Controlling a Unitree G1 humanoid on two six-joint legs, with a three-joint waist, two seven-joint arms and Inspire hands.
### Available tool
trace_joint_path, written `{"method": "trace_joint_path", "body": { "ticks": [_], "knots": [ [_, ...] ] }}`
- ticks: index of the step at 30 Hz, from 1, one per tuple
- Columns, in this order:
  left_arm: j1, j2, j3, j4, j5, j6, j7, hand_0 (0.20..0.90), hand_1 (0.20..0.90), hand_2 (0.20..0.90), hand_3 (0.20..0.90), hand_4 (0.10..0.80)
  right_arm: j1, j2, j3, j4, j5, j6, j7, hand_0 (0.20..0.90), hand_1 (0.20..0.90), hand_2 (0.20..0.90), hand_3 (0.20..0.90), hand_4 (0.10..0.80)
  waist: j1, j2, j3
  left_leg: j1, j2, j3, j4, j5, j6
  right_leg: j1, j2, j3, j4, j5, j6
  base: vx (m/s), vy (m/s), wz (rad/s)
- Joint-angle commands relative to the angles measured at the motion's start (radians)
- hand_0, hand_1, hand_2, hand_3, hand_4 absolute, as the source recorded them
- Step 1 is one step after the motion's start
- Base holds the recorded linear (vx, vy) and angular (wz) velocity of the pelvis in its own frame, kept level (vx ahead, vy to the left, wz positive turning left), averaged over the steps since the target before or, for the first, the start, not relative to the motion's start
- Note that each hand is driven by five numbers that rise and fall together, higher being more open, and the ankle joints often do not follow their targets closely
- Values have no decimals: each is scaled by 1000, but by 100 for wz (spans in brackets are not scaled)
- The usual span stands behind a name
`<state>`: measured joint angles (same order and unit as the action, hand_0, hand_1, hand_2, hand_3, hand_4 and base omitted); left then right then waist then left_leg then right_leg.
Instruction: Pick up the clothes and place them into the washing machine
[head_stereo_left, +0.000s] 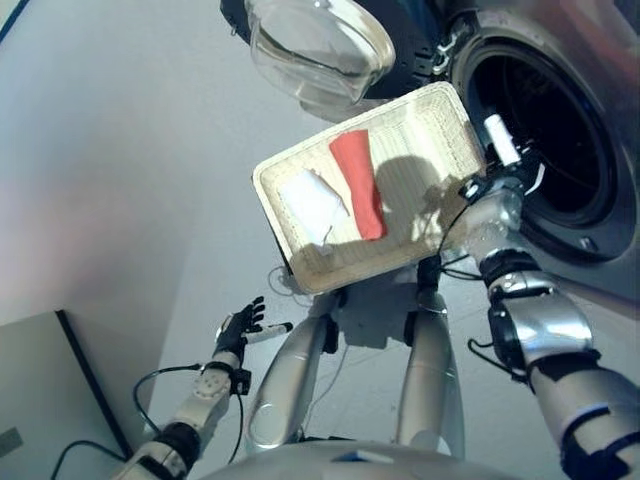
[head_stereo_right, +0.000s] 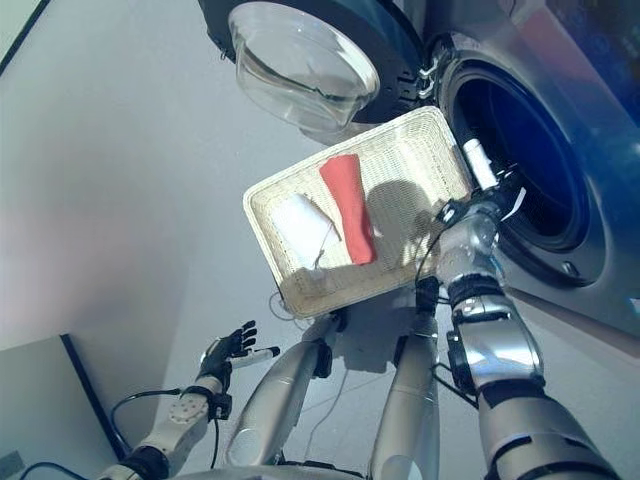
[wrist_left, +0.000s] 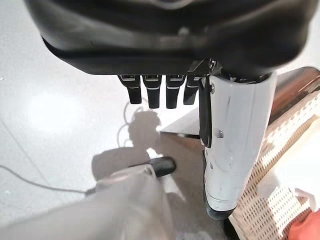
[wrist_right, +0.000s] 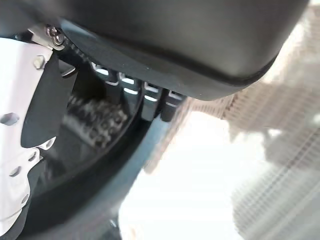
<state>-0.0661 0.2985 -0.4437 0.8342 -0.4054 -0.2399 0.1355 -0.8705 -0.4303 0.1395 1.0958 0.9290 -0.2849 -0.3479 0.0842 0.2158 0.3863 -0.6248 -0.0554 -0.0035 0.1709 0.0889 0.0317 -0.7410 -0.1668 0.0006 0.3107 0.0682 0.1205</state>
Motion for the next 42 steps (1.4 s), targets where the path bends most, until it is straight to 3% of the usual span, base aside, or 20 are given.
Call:
{"method": "trace_joint_path", "body": {
  "ticks": [1,2,6,11,23,42],
  "knots": [
    [52,114,66,-26,19,-29,43,900,900,900,900,800,30,41,91,-68,-206,56,8,900,900,900,900,800,35,-30,18,-80,3,-7,20,12,-65,86,35,-34,-110,39,-38,-3,-41,-1],
    [52,114,66,-26,19,-29,43,900,900,900,900,800,30,41,91,-68,-206,56,8,900,900,900,900,800,35,-30,18,-80,3,-7,20,12,-65,87,35,-34,-110,39,-38,-1,-48,5],
    [53,147,73,-71,54,-61,81,900,900,900,900,800,30,9,169,37,-497,114,-37,900,900,900,900,800,55,-47,30,-86,-4,-28,22,18,-66,97,24,-62,-114,39,-35,-5,-42,18],
    [57,167,72,-87,91,-77,109,900,900,900,900,800,4,-6,225,160,-669,147,-78,900,900,900,900,800,79,-56,40,-94,-11,-47,19,24,-66,103,17,-82,-119,41,-29,-3,-18,14],
    [22,160,63,-97,119,-103,160,900,900,900,900,800,-16,-68,233,375,-802,211,-131,900,900,900,900,800,129,-48,58,-102,-33,-82,18,34,-72,113,-9,-120,-112,33,-19,5,0,14],
    [23,127,38,-87,123,-96,145,900,900,900,900,800,52,-96,208,385,-837,218,-134,900,900,900,900,800,149,-54,66,-112,-45,-97,10,36,-70,122,-30,-136,-126,38,-7,10,13,6]
  ]
}}
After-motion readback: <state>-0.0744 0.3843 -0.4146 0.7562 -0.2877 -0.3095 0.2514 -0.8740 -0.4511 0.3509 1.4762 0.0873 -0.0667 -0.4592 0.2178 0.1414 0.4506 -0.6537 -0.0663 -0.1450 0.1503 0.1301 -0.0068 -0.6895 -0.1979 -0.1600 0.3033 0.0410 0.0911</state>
